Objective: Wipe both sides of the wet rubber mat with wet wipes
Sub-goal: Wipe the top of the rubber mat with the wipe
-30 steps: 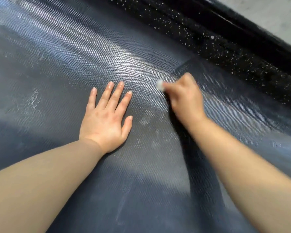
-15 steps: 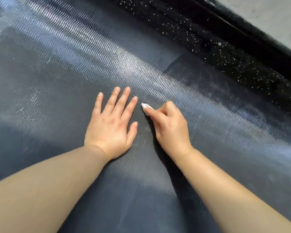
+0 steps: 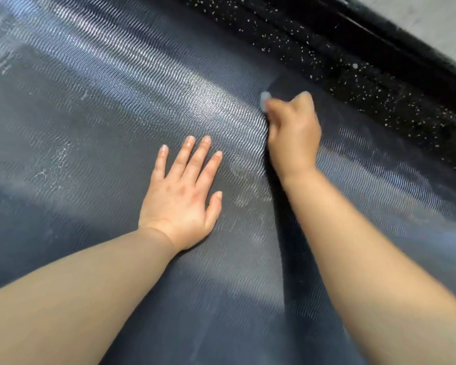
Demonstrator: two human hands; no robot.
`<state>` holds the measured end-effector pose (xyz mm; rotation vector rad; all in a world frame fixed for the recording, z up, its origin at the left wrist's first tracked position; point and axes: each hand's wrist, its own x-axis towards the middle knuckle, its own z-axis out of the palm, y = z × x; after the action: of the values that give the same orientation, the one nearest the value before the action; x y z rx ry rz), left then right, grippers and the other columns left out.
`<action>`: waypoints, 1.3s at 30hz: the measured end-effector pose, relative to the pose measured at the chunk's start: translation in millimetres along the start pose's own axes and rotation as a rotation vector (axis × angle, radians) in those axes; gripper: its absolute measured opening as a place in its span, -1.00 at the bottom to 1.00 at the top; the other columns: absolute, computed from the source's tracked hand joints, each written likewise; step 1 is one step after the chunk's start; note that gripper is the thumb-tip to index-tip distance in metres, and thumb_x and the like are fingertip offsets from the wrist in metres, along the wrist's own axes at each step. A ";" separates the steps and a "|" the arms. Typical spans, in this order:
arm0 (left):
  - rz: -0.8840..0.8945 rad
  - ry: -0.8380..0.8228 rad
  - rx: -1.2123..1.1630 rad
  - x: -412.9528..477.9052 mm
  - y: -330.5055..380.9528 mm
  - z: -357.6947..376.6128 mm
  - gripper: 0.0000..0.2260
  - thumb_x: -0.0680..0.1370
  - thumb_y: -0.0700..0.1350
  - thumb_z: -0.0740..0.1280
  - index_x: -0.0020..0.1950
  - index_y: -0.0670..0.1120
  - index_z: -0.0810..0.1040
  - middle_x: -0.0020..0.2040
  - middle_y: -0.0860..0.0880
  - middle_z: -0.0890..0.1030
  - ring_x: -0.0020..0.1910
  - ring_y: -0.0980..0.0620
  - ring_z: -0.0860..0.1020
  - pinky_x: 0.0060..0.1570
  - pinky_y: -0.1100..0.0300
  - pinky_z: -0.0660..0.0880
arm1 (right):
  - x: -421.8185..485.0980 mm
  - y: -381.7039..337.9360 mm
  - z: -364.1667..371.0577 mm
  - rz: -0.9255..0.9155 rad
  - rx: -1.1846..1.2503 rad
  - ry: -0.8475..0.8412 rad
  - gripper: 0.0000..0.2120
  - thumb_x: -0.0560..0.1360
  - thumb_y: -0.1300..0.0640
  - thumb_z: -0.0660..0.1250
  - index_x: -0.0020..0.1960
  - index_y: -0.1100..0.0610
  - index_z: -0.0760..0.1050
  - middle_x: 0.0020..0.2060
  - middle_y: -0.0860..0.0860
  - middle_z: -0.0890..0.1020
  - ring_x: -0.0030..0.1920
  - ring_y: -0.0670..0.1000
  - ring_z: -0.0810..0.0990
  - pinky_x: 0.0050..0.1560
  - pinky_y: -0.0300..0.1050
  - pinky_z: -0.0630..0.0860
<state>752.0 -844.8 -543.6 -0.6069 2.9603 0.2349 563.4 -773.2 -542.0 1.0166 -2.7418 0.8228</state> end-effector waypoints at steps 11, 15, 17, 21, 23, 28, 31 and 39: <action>-0.014 -0.011 0.000 -0.9 -0.4 -1.0 -0.39 0.51 0.09 -0.07 0.51 -0.15 0.19 0.53 -0.10 0.14 0.52 -0.09 0.07 0.45 -0.18 -0.05 | -32.6 6.8 -21.9 -0.317 -0.013 -0.164 -0.85 0.49 0.14 0.36 0.02 0.06 0.66 -0.30 0.18 0.48 -0.30 0.17 0.48 -0.32 -0.04 0.34; -0.014 -0.016 0.012 -1.5 -0.4 -1.3 -0.40 0.51 0.08 -0.09 0.52 -0.13 0.18 0.54 -0.10 0.13 0.52 -0.08 0.07 0.46 -0.16 -0.05 | 18.7 29.8 -6.3 0.044 -0.026 -0.021 -0.70 0.55 -0.03 0.23 0.06 0.13 0.62 -0.27 -0.13 0.33 -0.15 -0.08 0.35 -0.18 -0.31 0.27; -0.018 -0.021 0.017 -1.4 0.0 -0.6 -0.40 0.51 0.08 -0.10 0.52 -0.12 0.17 0.54 -0.08 0.12 0.53 -0.07 0.06 0.46 -0.15 -0.06 | 7.7 20.3 -1.5 0.093 -0.027 0.023 -0.69 0.56 -0.01 0.23 0.04 0.21 0.61 -0.27 -0.11 0.39 -0.19 -0.10 0.35 -0.20 -0.35 0.29; -0.018 -0.006 0.008 -0.9 0.2 0.0 -0.40 0.51 0.07 -0.09 0.52 -0.12 0.18 0.54 -0.08 0.13 0.52 -0.07 0.08 0.45 -0.15 -0.06 | -75.2 -20.6 -12.4 -0.117 0.020 -0.013 -0.81 0.45 0.29 0.37 0.03 0.16 0.65 -0.30 0.20 0.49 -0.32 0.18 0.50 -0.34 -0.02 0.42; -0.015 0.010 -0.009 -1.2 -0.1 0.7 -0.41 0.51 0.06 -0.08 0.51 -0.13 0.21 0.53 -0.09 0.16 0.52 -0.08 0.10 0.45 -0.16 -0.05 | -126.6 -34.5 -24.1 -0.188 0.051 -0.136 -0.76 0.44 0.27 0.34 0.08 0.11 0.63 -0.33 0.14 0.49 -0.36 0.16 0.50 -0.37 -0.02 0.42; 0.002 0.022 -0.035 -1.5 -1.7 2.0 -0.42 0.52 0.07 -0.10 0.50 -0.13 0.23 0.53 -0.09 0.17 0.52 -0.08 0.10 0.45 -0.15 -0.06 | -155.9 -31.4 -40.6 -0.324 0.080 -0.237 -0.75 0.51 0.19 0.25 0.09 -0.02 0.60 -0.30 0.02 0.55 -0.37 0.08 0.51 -0.35 -0.05 0.41; 0.007 0.022 -0.023 -1.3 -3.6 3.5 -0.39 0.52 0.09 -0.15 0.52 -0.11 0.19 0.54 -0.07 0.13 0.53 -0.06 0.05 0.45 -0.12 -0.12 | -103.4 -9.1 -36.4 -0.187 -0.011 -0.092 -0.82 0.45 0.18 0.34 -0.01 0.05 0.67 -0.25 0.14 0.57 -0.30 0.15 0.56 -0.31 0.00 0.45; 0.011 0.017 0.037 -1.0 -7.1 9.5 -0.43 0.56 0.10 -0.08 0.55 -0.07 0.05 0.57 -0.03 0.00 0.54 -0.03 -0.08 0.45 -0.10 -0.20 | -109.1 -29.7 -32.6 0.051 -0.039 -0.070 -0.86 0.47 0.15 0.36 -0.07 0.16 0.67 -0.18 0.18 0.57 -0.16 0.20 0.49 -0.20 -0.10 0.30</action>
<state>756.5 -849.2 -553.7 -0.5919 2.9781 0.1768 663.4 -712.3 -530.8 0.9908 -2.8414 0.7518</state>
